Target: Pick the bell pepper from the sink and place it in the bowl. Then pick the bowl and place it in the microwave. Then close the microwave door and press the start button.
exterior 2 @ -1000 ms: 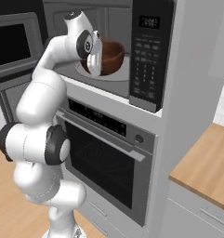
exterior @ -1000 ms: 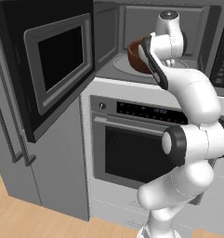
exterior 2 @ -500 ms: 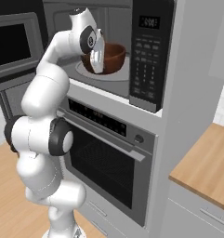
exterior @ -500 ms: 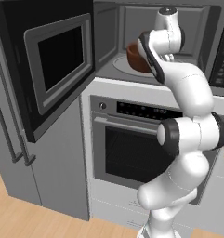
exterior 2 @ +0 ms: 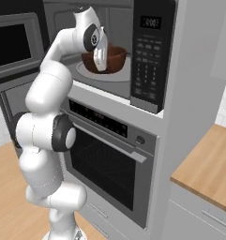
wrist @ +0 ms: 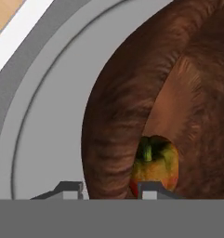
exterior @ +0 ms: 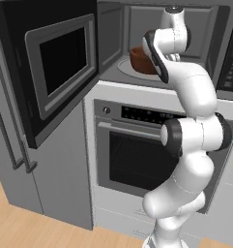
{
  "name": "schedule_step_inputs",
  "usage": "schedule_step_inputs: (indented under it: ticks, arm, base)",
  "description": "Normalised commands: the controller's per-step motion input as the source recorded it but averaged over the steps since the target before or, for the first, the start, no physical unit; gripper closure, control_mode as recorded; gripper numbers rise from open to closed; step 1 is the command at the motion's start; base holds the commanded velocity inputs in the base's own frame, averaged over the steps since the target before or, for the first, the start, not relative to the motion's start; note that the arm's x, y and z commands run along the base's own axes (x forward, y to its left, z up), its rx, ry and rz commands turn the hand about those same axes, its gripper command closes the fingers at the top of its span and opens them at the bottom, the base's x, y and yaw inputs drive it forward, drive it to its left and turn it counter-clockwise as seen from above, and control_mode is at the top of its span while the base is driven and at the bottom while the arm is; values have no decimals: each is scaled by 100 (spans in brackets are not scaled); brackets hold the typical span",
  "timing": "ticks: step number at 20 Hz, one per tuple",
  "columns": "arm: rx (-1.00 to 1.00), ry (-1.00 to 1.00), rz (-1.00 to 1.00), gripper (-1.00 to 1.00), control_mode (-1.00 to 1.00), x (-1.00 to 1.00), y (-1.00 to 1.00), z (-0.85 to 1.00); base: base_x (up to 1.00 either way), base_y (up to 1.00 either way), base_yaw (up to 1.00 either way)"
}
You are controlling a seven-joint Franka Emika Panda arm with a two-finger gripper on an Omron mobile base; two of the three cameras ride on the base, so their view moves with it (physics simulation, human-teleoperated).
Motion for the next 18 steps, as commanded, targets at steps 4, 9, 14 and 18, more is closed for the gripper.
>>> schedule_step_inputs:
  ticks: [4, 9, 14, 18]
  arm:
    - [0, -7, 0, -100, -100, 1, 0, 0]
    - [0, -23, 0, -100, -100, 0, 3, 0]
    - [-2, -49, 0, -100, -100, -18, 19, 0]
    - [-2, -48, 0, -100, -100, -36, 25, 4]
  base:
    - [0, 0, 0]
    - [0, 0, 0]
    - [0, 0, 0]
    - [0, 0, 0]
